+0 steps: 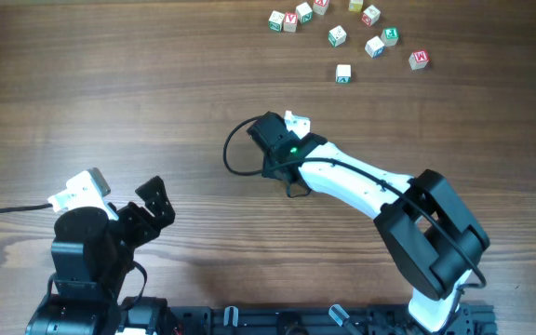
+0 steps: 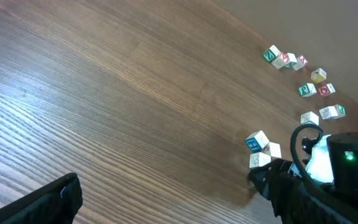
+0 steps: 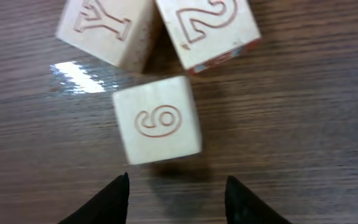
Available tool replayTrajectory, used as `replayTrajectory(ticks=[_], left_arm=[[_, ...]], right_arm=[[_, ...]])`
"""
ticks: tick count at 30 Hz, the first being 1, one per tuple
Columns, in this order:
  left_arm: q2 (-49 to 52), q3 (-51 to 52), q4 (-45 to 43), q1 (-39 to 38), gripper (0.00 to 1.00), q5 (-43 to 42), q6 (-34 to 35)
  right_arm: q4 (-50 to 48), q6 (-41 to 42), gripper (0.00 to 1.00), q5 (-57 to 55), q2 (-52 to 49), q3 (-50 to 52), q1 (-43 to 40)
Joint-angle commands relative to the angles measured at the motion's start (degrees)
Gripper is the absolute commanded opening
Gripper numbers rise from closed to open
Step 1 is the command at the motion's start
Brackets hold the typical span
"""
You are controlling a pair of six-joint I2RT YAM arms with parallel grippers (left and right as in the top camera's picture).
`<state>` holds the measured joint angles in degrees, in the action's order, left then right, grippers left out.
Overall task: Form a circle
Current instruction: 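Open the right gripper to release the '9' block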
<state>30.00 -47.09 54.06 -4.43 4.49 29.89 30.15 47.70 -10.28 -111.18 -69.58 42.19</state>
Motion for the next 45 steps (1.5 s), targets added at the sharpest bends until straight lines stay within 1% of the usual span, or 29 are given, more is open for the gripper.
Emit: replayTrajectory(ticks=[1,4,8,9,11,16,28,45], left_arm=[[-0.22,0.44,0.09,0.04,1.00,0.52,0.57],[-0.20,0.44,0.09,0.04,1.00,0.55,0.57],[-0.20,0.44,0.09,0.04,1.00,0.55,0.57],[-0.22,0.44,0.09,0.04,1.00,0.52,0.57],[-0.22,0.44,0.09,0.04,1.00,0.55,0.57],[-0.22,0.44,0.09,0.04,1.00,0.55,0.57],[-0.22,0.44,0.09,0.04,1.00,0.55,0.57],[-0.22,0.44,0.09,0.04,1.00,0.52,0.57]], right_arm=[[-0.70,0.28,0.39,1.57,1.81,-1.27,0.90],[-0.55,0.28,0.25,1.31,1.81,-1.25,1.03],[-0.50,-0.22,0.19,0.20,1.68,-1.18,1.03],[-0.52,-0.83,0.15,0.20,1.64,-1.18,1.03],[-0.24,-1.01,0.11,-0.66,1.42,-1.18,1.03],[-0.17,2.05,0.05,-3.08,0.09,-1.18,0.96],[-3.34,2.45,0.05,-3.48,-1.22,-1.18,0.81],[-4.79,1.90,0.05,-3.28,-1.79,-1.18,0.48]])
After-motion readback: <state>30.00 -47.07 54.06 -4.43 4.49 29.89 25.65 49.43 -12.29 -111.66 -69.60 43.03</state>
